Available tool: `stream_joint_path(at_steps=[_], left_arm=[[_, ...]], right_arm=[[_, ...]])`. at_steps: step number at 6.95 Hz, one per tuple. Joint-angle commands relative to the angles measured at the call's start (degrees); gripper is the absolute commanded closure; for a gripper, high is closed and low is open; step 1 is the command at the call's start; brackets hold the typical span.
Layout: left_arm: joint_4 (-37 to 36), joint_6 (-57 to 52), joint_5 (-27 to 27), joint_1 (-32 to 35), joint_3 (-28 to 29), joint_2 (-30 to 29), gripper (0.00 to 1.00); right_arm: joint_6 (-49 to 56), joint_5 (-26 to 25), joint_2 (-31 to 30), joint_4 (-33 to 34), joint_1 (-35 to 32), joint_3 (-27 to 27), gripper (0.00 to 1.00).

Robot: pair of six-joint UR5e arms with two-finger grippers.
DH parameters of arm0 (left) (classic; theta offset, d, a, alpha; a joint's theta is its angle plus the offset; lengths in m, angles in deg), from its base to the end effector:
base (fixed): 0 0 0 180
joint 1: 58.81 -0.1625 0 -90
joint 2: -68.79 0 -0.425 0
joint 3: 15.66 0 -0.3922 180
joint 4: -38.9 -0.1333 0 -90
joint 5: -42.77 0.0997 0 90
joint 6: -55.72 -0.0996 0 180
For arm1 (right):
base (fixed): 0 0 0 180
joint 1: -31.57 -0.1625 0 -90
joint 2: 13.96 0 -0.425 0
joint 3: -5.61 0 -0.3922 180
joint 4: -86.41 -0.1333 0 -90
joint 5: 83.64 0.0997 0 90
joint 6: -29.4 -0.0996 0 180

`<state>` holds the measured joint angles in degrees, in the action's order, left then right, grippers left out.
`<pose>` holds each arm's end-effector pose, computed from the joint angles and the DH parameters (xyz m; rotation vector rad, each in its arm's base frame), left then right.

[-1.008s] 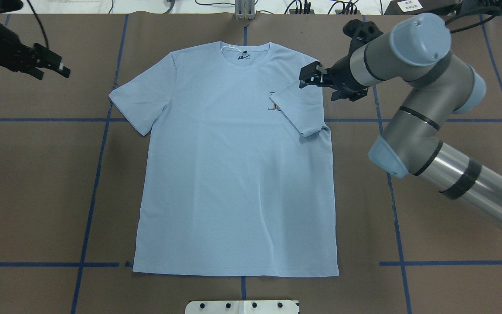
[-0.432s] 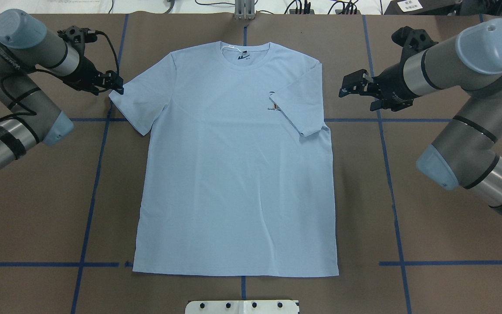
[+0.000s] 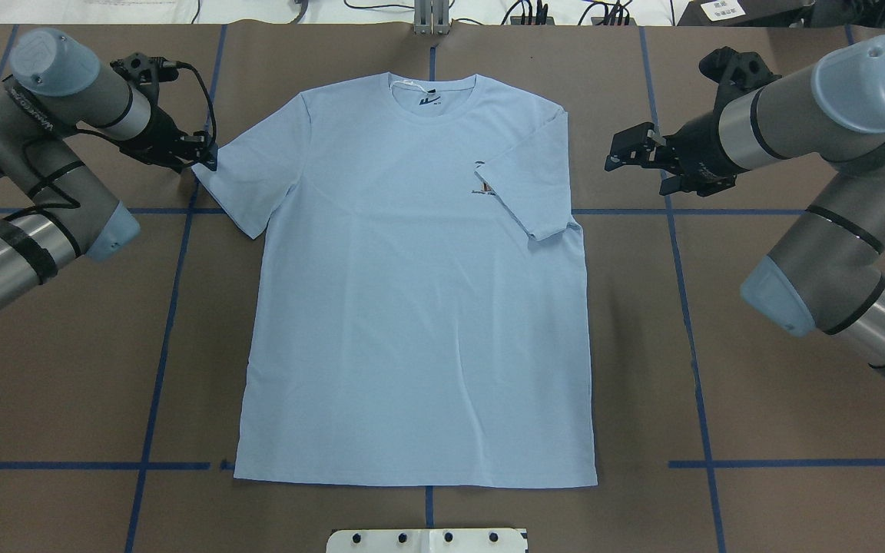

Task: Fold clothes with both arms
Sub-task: 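Release and lift the right gripper while the left gripper grasps the other sleeve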

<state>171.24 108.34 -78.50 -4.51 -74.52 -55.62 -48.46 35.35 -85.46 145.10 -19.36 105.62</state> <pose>0.3786 -0.6667 0.4791 0.1964 0.9091 -0.0566 -0.3153 -0.5232 0.3359 0.1432 -1.1125 0.3411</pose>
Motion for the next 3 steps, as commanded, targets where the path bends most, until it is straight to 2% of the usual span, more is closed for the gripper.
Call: stream_joint_path(at_steps=[1, 3], left_arm=[[0.02, 1.34, -0.28, -0.07, -0.02, -1.44, 1.0], [0.2, 3.36, -0.63, -0.07, -0.81, -2.24, 1.0]], right_arm=[[-0.01, -1.74, -0.13, 0.02, 0.13, -0.34, 0.0], [-0.01, -2.89, -0.13, 0.03, 0.39, -0.95, 0.0]])
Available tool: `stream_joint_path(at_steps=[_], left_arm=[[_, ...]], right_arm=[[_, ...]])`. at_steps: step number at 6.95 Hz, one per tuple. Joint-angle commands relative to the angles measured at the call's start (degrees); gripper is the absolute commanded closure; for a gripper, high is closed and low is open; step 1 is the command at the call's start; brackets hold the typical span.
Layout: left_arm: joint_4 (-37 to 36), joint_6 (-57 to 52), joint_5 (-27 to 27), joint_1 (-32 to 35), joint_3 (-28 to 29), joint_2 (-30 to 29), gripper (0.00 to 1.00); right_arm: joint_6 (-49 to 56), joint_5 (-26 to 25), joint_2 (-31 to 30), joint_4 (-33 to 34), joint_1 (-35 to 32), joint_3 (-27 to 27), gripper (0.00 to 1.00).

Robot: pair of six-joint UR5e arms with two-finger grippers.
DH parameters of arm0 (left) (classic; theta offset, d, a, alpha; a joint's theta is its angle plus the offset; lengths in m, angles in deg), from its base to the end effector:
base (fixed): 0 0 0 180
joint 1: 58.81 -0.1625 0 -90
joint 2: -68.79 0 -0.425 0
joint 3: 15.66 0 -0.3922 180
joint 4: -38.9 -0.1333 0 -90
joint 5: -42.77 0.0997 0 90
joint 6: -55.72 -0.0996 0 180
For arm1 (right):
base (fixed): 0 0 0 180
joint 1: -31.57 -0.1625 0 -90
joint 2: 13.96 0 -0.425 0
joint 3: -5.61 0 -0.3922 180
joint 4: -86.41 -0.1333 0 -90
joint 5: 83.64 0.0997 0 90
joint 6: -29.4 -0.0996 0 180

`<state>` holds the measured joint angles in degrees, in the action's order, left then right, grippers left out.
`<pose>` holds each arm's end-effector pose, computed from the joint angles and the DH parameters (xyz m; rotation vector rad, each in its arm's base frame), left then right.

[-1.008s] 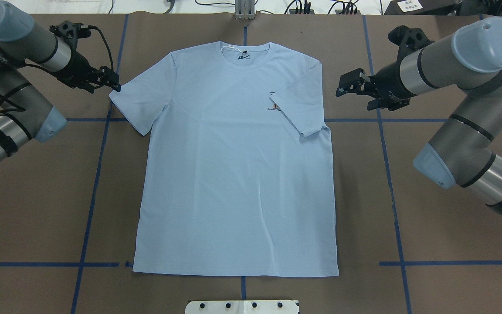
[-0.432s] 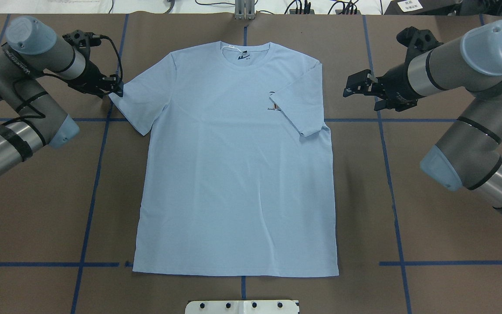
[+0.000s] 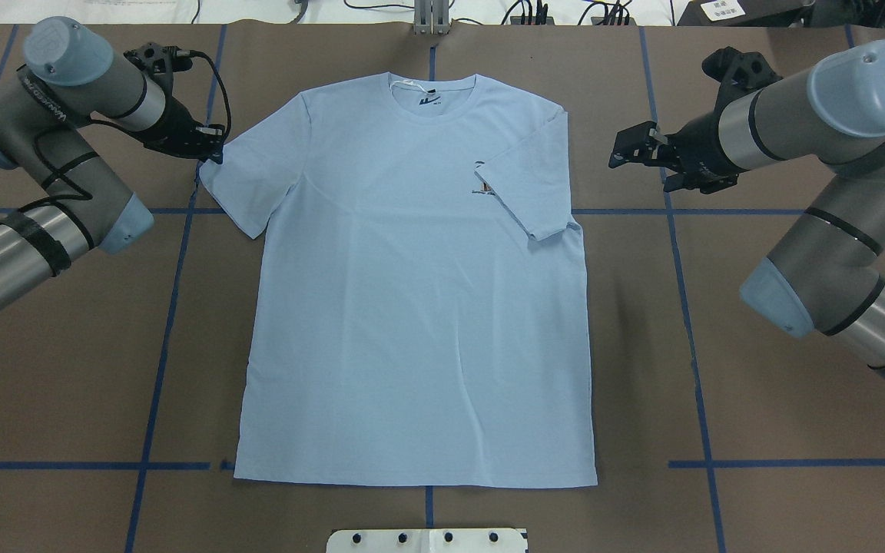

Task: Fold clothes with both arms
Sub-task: 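Release and lift the right gripper while the left gripper grasps the other sleeve, then fold the sleeve over the chest with the left gripper while the right arm moves hemward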

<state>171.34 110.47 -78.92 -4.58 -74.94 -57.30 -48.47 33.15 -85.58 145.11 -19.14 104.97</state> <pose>0.3847 -0.6726 0.4523 0.2019 0.9413 -0.0746 -0.3170 -0.5271 0.3435 0.1648 -1.0882 0.3638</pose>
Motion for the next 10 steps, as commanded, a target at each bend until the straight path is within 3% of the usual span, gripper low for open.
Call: stream_joint_path(at_steps=[1, 4, 6, 7, 9, 10], left_arm=[[0.1, 1.5, -0.22, 0.09, -1.62, -0.65, 1.0], [0.19, 13.76, 0.13, -4.2, -6.02, -2.66, 1.0], [0.18, 20.29, 1.09, -7.82, -1.58, -9.24, 1.0], [1.32, 20.83, 6.84, -8.61, 0.28, -10.23, 1.0], [1.68, 22.67, 7.78, -8.61, 3.89, -13.65, 1.0], [1.77, 22.95, 7.87, -8.88, 3.91, -13.75, 0.28]], right_arm=[[0.0, -0.87, -0.01, -0.08, 0.17, -0.74, 0.0], [0.09, -1.04, 0.61, -0.08, -0.53, -0.65, 0.0], [0.09, -2.01, 0.17, -0.08, -0.62, -0.65, 0.0], [0.09, -2.71, -0.01, -0.08, -0.45, -1.0, 0.0], [0.09, -3.24, 0.17, 0.01, -0.27, -1.09, 0.0], [0.09, -3.07, 0.51, 0.01, -0.36, -1.09, 0.0]])
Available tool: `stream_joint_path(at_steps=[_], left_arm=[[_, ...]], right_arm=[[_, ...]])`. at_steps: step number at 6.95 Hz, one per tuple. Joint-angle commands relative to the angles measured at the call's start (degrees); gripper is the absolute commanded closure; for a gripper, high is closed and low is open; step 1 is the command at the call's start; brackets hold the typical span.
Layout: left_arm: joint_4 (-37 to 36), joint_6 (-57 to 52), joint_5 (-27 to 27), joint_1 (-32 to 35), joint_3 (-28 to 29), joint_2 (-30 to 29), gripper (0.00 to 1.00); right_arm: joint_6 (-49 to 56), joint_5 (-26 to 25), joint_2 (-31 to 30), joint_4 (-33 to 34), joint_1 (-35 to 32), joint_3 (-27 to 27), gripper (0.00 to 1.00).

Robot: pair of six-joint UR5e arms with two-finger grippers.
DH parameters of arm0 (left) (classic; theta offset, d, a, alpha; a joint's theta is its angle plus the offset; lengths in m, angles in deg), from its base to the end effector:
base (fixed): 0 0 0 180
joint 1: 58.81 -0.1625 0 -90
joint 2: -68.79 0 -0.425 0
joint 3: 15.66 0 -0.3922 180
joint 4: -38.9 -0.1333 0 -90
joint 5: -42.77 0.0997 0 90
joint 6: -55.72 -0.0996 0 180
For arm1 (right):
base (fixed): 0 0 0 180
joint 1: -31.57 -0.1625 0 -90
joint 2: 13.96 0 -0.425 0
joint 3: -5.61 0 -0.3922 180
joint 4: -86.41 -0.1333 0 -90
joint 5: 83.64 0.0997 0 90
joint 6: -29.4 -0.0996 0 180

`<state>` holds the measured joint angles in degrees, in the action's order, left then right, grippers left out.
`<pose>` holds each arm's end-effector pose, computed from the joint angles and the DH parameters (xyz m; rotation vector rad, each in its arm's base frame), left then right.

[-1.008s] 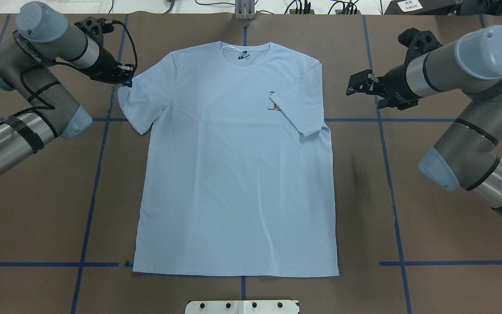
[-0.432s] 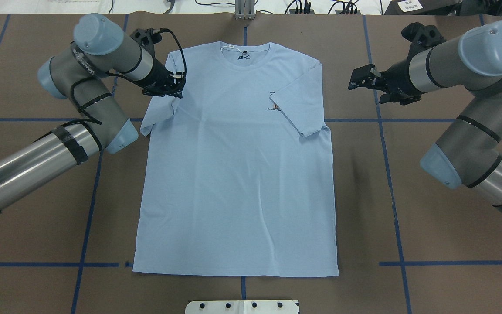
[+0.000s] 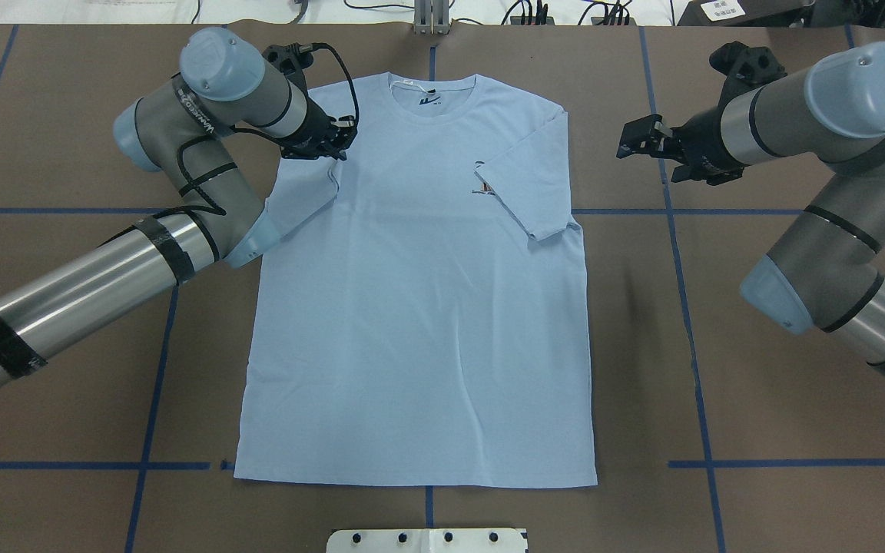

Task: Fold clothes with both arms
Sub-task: 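Fold the sleeve over the chest with the left gripper while the right arm moves hemward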

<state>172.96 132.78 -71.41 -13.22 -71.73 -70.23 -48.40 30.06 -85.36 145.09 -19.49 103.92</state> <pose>0.5138 -0.6567 0.3001 0.1625 1.0763 -0.2951 -0.3142 -0.5372 0.3511 0.2050 -1.0562 0.4022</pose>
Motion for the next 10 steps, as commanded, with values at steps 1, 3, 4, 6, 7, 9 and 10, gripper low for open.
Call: stream_joint_path(at_steps=[1, 3, 4, 6, 7, 9, 10], left_arm=[[0.16, 1.34, 0.19, -0.32, -0.77, -0.91, 0.26], [-0.81, 5.1, -0.43, -2.76, -17.38, 7.72, 0.2], [-0.9, 5.21, -0.34, -4.27, -25.06, 12.32, 0.2], [-1.6, 4.78, -4.69, -4.72, -34.75, 20.57, 0.23], [-0.3, 2.6, -8.04, -4.72, -39.41, 27.32, 0.23], [-0.55, 7.02, -7.81, -4.55, -44.79, 28.61, 0.13], [-0.64, 7.66, -7.73, -4.72, -44.91, 28.62, 0.13]], right_arm=[[-0.41, 0.29, 0.38, 0.12, -0.01, 0.48, 0.0], [-7.57, 0.12, -0.14, 0.91, 3.13, 4.85, 0.0], [-12.93, -0.06, -1.45, 3.78, 6.98, 9.83, 0.0], [-21.38, -7.46, -5.48, 15.36, 19.25, 22.65, 0.0], [-24.47, -17.36, -10.21, 16.89, 28.37, 27.07, 0.0], [-34.98, -29.43, -17.34, 16.99, 43.68, 29.31, 0.01], [-42.7, -37.16, -17.72, 17.17, 50.54, 29.31, 0.01]])
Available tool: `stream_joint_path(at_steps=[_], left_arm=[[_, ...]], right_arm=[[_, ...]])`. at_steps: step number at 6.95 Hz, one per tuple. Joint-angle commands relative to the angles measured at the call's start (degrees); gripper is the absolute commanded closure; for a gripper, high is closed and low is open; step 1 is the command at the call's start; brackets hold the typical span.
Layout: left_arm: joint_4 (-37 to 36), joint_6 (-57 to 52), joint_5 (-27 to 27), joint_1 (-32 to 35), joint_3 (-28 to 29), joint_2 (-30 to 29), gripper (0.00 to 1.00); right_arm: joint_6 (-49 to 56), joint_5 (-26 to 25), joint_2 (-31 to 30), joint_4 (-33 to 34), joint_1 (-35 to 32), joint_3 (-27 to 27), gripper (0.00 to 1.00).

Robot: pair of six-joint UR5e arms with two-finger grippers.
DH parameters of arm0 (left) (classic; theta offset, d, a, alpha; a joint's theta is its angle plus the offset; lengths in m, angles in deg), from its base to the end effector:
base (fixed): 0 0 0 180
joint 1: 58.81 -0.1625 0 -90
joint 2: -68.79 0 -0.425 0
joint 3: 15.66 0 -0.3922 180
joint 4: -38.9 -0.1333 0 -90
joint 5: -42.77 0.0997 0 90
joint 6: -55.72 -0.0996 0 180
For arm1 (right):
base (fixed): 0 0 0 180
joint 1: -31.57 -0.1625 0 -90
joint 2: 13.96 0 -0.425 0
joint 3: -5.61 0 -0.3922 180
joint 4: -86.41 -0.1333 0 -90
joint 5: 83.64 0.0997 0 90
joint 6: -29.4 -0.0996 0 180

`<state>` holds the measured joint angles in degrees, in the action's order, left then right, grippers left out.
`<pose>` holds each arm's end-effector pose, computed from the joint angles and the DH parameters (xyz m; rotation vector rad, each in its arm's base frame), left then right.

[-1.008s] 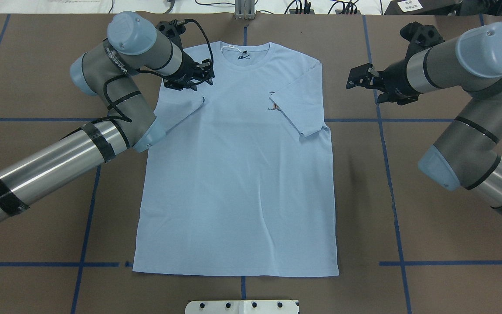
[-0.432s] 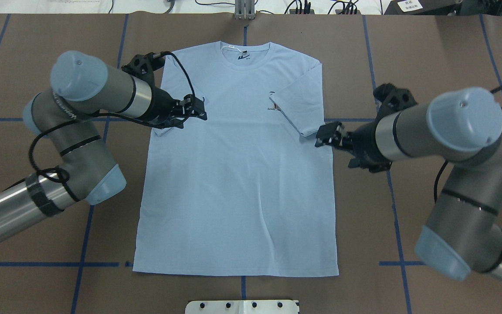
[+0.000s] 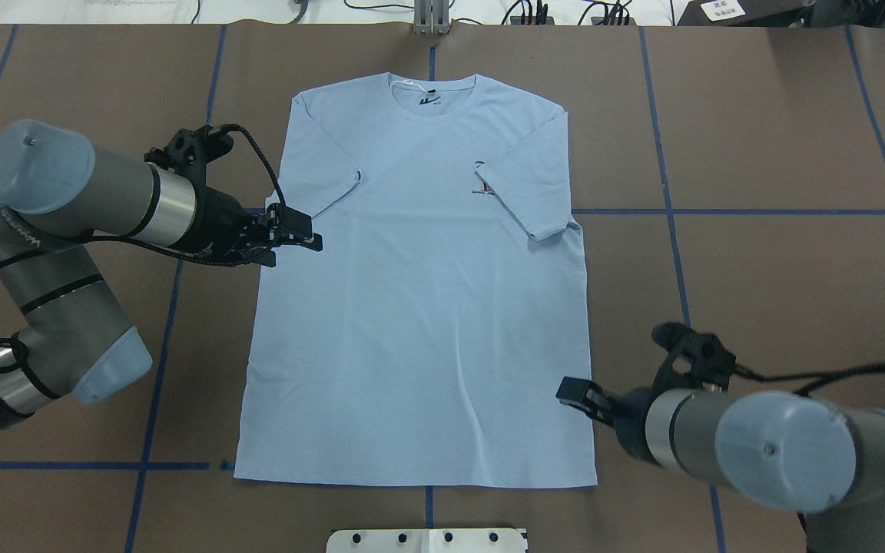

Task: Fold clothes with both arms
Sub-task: 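Fold the sleeve over the chest with the left gripper while the right arm moves hemward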

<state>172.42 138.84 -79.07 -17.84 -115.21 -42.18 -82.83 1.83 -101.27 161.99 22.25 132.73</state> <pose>0.3991 -0.4535 0.2876 0.0747 1.3344 -0.1450 -0.4311 -0.2138 0.3131 -0.0342 -0.9612 0.5456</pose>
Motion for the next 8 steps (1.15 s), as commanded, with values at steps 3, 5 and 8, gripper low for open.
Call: stream_joint_path(at_steps=[3, 5, 8], left_arm=[[-0.19, 1.61, 0.29, 0.08, -1.09, 0.84, 0.13], [-0.19, 1.61, 0.38, 0.08, -1.0, 1.19, 0.12], [-0.19, 1.61, 0.38, 0.08, -1.0, 1.45, 0.12]], right_arm=[[-12.74, -14.28, -0.41, 6.77, 12.39, -2.73, 0.15], [-12.74, -14.02, 1.17, 6.68, 12.48, -4.94, 0.15], [-12.74, -13.84, 1.88, 6.59, 12.13, -5.4, 0.87]])
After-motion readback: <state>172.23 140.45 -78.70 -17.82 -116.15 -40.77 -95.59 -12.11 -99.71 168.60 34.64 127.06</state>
